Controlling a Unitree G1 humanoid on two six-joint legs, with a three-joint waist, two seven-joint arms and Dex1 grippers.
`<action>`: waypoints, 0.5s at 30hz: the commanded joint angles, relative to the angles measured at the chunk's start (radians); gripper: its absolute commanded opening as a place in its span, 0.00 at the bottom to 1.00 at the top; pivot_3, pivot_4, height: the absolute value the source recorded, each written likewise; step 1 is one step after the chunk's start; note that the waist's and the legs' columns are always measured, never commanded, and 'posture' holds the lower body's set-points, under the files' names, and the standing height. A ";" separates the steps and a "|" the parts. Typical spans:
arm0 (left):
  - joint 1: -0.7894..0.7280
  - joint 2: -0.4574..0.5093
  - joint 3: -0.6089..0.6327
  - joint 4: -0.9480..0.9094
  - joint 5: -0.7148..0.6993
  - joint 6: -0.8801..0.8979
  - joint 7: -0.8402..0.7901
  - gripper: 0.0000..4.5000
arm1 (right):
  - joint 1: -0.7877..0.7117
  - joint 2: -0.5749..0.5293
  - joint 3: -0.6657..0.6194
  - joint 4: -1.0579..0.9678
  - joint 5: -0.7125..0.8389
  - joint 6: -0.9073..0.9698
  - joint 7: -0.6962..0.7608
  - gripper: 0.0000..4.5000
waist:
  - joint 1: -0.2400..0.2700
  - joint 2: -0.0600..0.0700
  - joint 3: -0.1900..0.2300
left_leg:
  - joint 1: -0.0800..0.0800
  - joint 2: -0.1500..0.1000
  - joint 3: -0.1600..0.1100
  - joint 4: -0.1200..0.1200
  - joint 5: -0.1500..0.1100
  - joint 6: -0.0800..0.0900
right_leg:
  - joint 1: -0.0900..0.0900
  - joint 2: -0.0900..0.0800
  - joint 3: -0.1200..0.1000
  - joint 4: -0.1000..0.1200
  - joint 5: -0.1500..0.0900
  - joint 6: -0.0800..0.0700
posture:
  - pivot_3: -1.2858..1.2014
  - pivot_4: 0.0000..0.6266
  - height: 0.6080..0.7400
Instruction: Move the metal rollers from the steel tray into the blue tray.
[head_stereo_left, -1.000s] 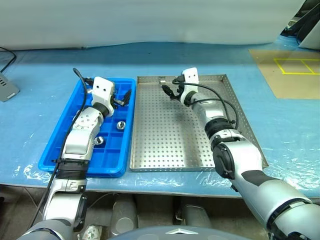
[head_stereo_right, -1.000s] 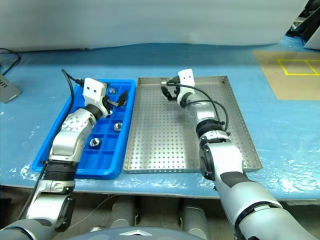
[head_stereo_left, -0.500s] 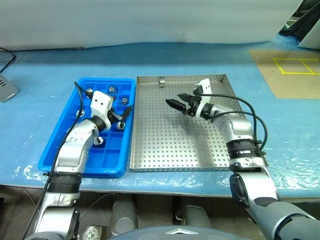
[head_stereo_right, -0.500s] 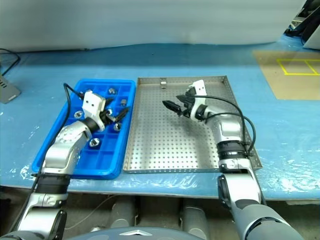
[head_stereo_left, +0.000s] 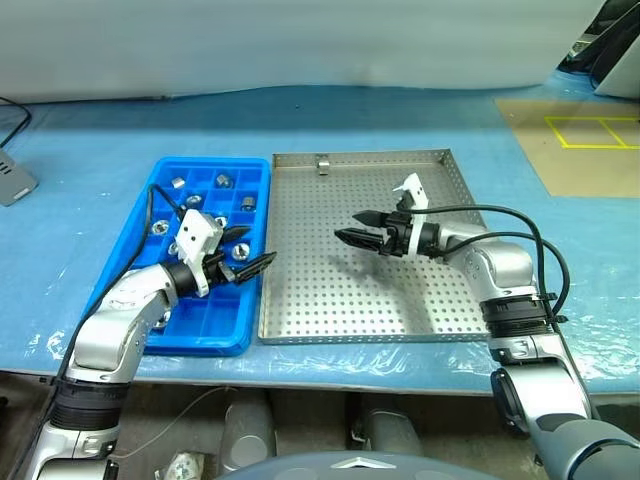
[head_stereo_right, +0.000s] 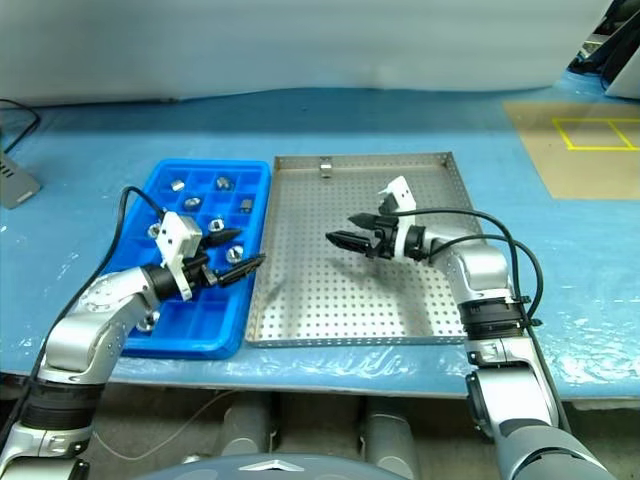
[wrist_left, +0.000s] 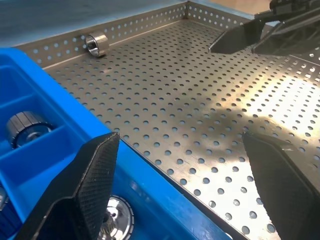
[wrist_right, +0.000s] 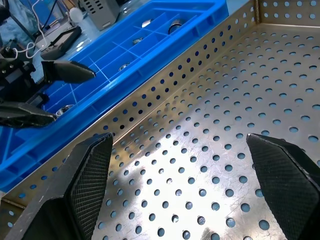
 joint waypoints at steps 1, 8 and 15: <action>-0.002 0.010 0.003 -0.035 -0.005 -0.008 -0.008 0.92 | 0.008 -0.014 -0.001 -0.055 0.026 0.004 0.007 0.99 | 0.000 0.000 0.000 | 0.000 0.000 0.000 0.000 0.000 0.000 | 0.000 0.000 0.000 0.000 0.000 0.000 | 0.55 0.24 1.00; -0.022 -0.005 -0.013 0.024 0.011 -0.047 -0.024 0.92 | 0.023 -0.015 -0.003 -0.075 0.030 0.007 -0.007 0.99 | -0.001 0.000 0.000 | 0.001 0.000 0.000 0.000 0.000 0.000 | 0.001 0.000 0.000 0.000 0.000 0.000 | 0.54 0.24 1.00; -0.084 -0.058 -0.065 0.110 0.046 -0.110 -0.036 0.92 | 0.045 -0.016 -0.012 -0.117 0.036 0.021 -0.032 0.99 | -0.001 0.000 0.000 | 0.001 0.000 0.000 0.000 0.000 0.000 | 0.001 0.000 0.000 0.000 0.000 0.000 | 0.53 0.24 1.00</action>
